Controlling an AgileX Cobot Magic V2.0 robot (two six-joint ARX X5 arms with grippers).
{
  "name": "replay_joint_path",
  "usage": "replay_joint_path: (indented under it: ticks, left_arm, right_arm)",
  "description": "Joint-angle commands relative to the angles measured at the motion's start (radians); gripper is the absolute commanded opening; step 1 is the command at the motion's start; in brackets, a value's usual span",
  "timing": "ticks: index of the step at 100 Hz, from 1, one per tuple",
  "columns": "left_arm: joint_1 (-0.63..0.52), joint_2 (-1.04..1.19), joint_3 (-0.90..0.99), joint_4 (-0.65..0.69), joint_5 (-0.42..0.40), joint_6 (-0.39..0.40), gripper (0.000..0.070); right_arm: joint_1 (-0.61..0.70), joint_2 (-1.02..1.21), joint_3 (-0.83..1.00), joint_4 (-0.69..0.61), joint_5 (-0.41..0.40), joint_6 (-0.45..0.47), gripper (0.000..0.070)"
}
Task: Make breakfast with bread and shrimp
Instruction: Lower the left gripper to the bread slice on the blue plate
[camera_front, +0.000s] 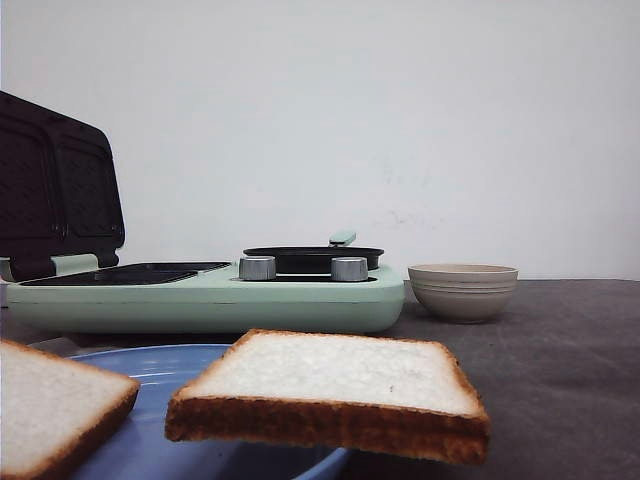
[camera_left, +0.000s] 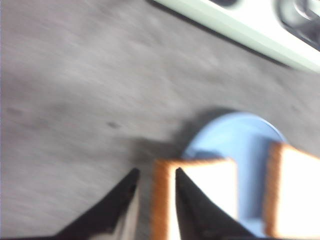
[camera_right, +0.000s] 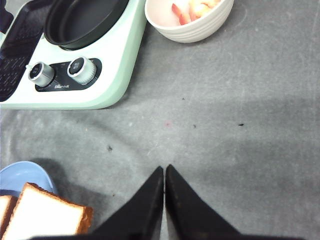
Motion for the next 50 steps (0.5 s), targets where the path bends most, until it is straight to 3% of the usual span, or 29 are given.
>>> replay_joint_path:
  ticks: [1, 12, 34, 50]
  left_arm:
    - [-0.001, 0.031, 0.012, -0.016, 0.018, 0.021, 0.0165]
    - [-0.001, 0.075, 0.012, -0.033, 0.072, 0.023, 0.0284]
    - [-0.019, 0.127, 0.012, -0.074, 0.142, 0.024, 0.0286]
    - [-0.05, 0.129, 0.012, -0.097, 0.149, 0.016, 0.0286]
  right_arm:
    - [0.004, 0.005, 0.012, 0.01, -0.004, -0.015, 0.0]
    - [0.004, 0.005, 0.012, 0.009, -0.004, -0.015, 0.0]
    - [0.004, 0.005, 0.012, 0.01, -0.004, -0.015, 0.0]
    - [0.004, 0.005, 0.012, 0.011, -0.004, -0.015, 0.0]
